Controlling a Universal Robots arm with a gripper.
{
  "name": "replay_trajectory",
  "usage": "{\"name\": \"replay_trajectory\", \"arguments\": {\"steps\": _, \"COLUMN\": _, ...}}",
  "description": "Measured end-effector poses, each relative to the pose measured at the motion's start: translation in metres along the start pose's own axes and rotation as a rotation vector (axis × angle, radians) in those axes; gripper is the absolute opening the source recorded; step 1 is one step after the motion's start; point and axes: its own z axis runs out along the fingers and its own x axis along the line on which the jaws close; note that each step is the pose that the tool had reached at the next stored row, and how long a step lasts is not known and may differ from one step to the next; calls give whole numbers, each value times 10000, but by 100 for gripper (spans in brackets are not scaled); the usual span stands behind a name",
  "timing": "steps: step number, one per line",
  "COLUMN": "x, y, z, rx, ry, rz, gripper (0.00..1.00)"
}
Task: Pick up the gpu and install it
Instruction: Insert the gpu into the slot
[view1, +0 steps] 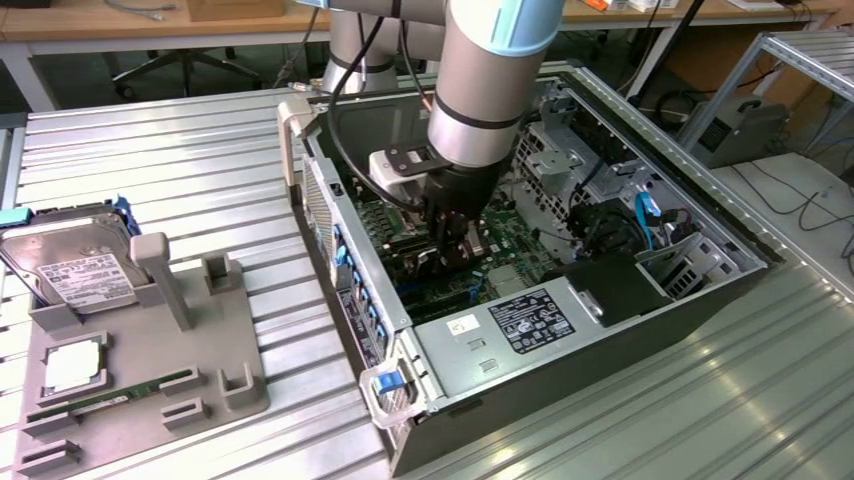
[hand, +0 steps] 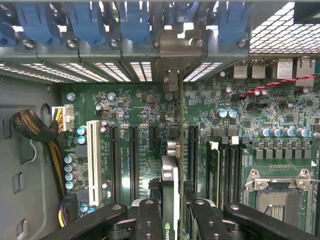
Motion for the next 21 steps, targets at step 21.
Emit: {"name": "replay_trajectory", "arguments": {"steps": 21, "x": -1, "y": 10, "z": 6, "rx": 1, "ry": -1, "rz": 0, "gripper": 27}}
